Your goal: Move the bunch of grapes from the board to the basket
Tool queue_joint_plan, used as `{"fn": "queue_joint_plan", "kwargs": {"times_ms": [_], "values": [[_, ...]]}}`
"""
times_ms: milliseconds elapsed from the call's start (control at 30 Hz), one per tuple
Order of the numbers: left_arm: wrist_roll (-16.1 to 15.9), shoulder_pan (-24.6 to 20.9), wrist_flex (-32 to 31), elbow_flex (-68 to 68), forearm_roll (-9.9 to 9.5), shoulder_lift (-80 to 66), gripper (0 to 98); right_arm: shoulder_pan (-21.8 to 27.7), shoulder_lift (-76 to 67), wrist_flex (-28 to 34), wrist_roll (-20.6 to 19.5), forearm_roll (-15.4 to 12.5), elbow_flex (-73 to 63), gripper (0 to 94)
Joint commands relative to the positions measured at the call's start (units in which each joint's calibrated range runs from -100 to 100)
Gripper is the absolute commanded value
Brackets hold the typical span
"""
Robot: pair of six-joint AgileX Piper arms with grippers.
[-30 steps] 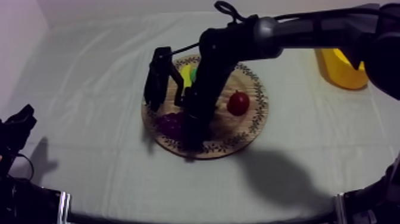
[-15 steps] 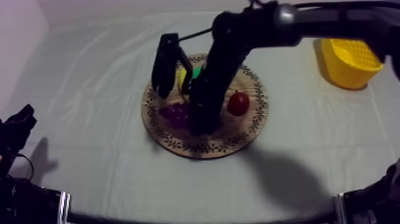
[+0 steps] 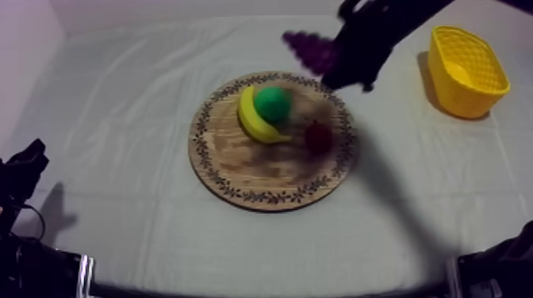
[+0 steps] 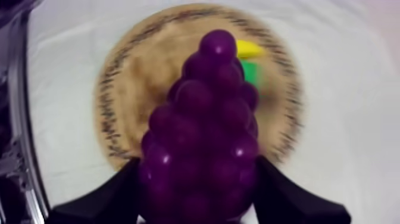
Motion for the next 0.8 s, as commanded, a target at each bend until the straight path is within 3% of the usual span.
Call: {"fn": "queue_joint_plan", "kwargs": {"times_ms": [0, 433, 767], "values": [[0.0, 0.0, 0.0, 0.0, 0.01, 0.0, 0.1, 6.1, -2.9, -0.8, -0.2, 0.2, 0.1, 31.9], [0.0, 0.0, 0.0, 0.0, 0.01, 0.0, 0.1, 22.8, 0.5, -8.0, -1.6, 1.0, -3.3, 33.9], [0.0, 0.0, 0.0, 0.0, 0.01, 0.0, 0.1, 27.9, 11.8, -16.3, -3.3, 2.6, -8.5, 36.9]]}}
